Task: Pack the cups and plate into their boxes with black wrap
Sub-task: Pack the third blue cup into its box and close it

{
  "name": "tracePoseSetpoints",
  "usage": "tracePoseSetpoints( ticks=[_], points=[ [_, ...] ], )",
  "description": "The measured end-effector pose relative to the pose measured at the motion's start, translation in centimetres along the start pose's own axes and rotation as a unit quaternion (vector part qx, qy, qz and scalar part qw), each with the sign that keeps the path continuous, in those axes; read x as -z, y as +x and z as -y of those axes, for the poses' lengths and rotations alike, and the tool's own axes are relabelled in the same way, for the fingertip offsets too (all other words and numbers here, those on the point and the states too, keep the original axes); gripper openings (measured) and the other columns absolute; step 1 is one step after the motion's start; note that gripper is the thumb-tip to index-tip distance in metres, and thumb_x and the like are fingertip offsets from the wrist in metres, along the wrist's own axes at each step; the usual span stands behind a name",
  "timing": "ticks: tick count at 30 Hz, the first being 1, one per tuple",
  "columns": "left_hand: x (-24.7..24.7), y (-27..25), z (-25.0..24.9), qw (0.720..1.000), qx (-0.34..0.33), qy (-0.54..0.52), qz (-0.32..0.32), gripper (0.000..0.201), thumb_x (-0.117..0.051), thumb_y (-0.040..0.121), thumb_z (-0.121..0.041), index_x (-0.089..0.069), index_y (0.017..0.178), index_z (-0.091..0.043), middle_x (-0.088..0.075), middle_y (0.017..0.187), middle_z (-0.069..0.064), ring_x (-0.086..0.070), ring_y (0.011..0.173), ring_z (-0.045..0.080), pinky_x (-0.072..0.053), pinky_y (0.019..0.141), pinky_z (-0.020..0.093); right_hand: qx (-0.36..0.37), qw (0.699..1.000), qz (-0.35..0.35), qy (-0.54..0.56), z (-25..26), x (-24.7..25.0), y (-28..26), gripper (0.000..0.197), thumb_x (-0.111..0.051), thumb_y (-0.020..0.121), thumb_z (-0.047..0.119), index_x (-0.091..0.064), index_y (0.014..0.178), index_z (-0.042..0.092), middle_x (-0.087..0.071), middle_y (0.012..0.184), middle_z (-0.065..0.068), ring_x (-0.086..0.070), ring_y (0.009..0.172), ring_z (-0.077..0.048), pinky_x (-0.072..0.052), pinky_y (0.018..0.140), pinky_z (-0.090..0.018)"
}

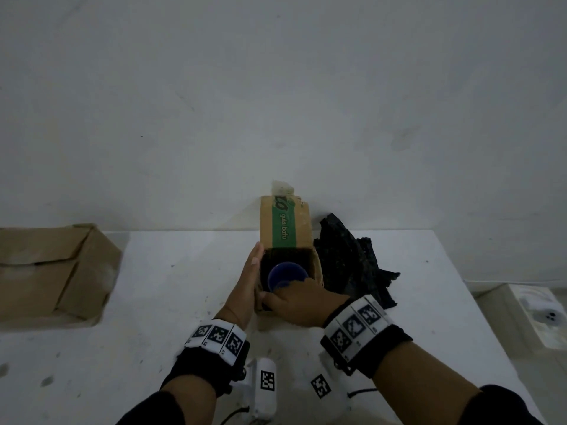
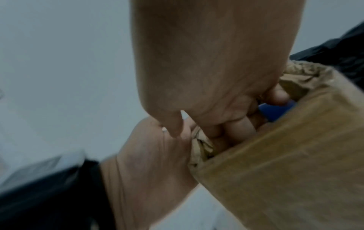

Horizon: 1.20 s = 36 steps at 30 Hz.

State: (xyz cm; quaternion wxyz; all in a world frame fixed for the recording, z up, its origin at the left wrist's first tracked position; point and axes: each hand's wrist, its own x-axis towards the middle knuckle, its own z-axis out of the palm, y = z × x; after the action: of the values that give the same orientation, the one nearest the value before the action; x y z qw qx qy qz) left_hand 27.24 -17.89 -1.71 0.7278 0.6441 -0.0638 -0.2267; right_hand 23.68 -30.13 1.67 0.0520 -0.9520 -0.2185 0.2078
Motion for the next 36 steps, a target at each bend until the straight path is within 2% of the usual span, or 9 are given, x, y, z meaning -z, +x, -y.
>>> tracePoseSetpoints(
  ticks=[4,7,20,23,26,28,30,33,36],
  points=[
    [0.5,0.3,0.2,1.0,0.01,-0.018,0.015,0.051,-0.023,0.099,-0.044,-0.02,0.146,-0.027,-0.02,0.153,-0.01,-0.021,0.14,0.007,-0.021,0.117,0.035,-0.027,0.992,-0.12,0.023,-0.7,1.3,0.9,0.022,-0.054,0.088,0.022,-0.061,0.102,0.006,-0.061,0.1,-0.014,-0.055,0.093,-0.032,-0.041,0.071,-0.036],
    [0.5,0.2,0.6,1.0,-0.009,0.001,0.007,0.045,-0.016,0.101,-0.028,-0.021,0.146,-0.023,-0.018,0.153,-0.008,-0.019,0.14,0.007,-0.019,0.117,0.032,-0.029,0.989,-0.137,-0.05,-1.6,0.3,1.7,0.051,-0.068,0.073,0.029,-0.053,0.116,0.009,-0.056,0.112,-0.012,-0.051,0.1,-0.032,-0.044,0.076,-0.041],
    [0.3,0.4,0.8,0.999,-0.021,0.048,0.006,0.047,-0.013,0.099,-0.033,-0.015,0.146,-0.028,-0.015,0.146,-0.02,-0.015,0.135,-0.003,-0.017,0.109,0.019,-0.06,0.98,-0.089,-0.165,-2.1,-1.7,4.3,0.056,-0.057,0.084,0.04,-0.043,0.131,0.01,-0.051,0.126,-0.008,-0.047,0.113,-0.026,-0.031,0.096,-0.039],
    [0.1,0.4,0.1,0.998,-0.015,0.054,0.008,0.054,-0.018,0.095,-0.046,-0.017,0.145,-0.028,-0.017,0.145,-0.019,-0.016,0.133,-0.003,-0.017,0.109,0.02,-0.058,0.985,-0.112,-0.116,-2.2,-1.6,4.1,0.054,-0.06,0.083,0.038,-0.046,0.128,0.011,-0.053,0.122,-0.008,-0.05,0.109,-0.026,-0.034,0.092,-0.038],
    [0.8,0.9,0.2,0.993,-0.014,0.113,0.01,0.045,-0.025,0.099,-0.042,-0.021,0.141,-0.029,-0.02,0.151,-0.01,-0.018,0.137,0.003,-0.014,0.115,0.026,-0.029,0.985,-0.165,0.045,-2.8,-0.5,2.5,0.046,-0.064,0.08,0.029,-0.052,0.122,0.012,-0.055,0.119,-0.008,-0.052,0.107,-0.025,-0.043,0.087,-0.038],
    [1.4,1.4,0.5,0.961,-0.017,0.276,-0.012,0.053,-0.031,0.089,-0.058,-0.026,0.137,-0.038,-0.03,0.15,-0.006,-0.024,0.139,0.012,-0.014,0.117,0.045,-0.041,0.97,-0.204,0.125,-3.8,0.5,0.4,0.041,-0.064,0.081,0.028,-0.055,0.119,0.016,-0.056,0.116,-0.005,-0.051,0.108,-0.021,-0.045,0.089,-0.037],
    [1.4,1.7,0.0,0.897,-0.059,0.433,-0.061,0.055,-0.035,0.082,-0.057,-0.043,0.132,-0.034,-0.048,0.135,-0.001,-0.036,0.133,0.022,-0.023,0.109,0.055,-0.094,0.949,-0.267,0.141,-5.4,0.9,-1.8,0.031,-0.062,0.082,0.028,-0.06,0.112,0.019,-0.058,0.108,-0.003,-0.052,0.103,-0.021,-0.046,0.087,-0.038],
    [-0.5,2.2,-2.0,0.828,-0.206,0.513,-0.087,0.048,-0.042,0.079,-0.046,-0.056,0.118,-0.022,-0.06,0.114,0.002,-0.052,0.114,0.026,-0.042,0.094,0.051,-0.218,0.906,-0.33,0.151,-8.4,0.3,-4.5,0.026,-0.059,0.084,0.026,-0.059,0.109,0.018,-0.06,0.104,-0.003,-0.055,0.1,-0.023,-0.047,0.082,-0.038],
    [-4.2,3.5,-3.5,0.807,-0.277,0.521,-0.029,0.046,-0.046,0.079,-0.04,-0.057,0.119,-0.019,-0.058,0.121,0.0,-0.049,0.12,0.022,-0.041,0.099,0.043,-0.345,0.871,-0.296,0.186,-11.2,-1.3,-6.4,0.044,-0.062,0.083,0.039,-0.049,0.119,0.017,-0.055,0.113,-0.005,-0.052,0.106,-0.024,-0.047,0.085,-0.038]
  ],
)
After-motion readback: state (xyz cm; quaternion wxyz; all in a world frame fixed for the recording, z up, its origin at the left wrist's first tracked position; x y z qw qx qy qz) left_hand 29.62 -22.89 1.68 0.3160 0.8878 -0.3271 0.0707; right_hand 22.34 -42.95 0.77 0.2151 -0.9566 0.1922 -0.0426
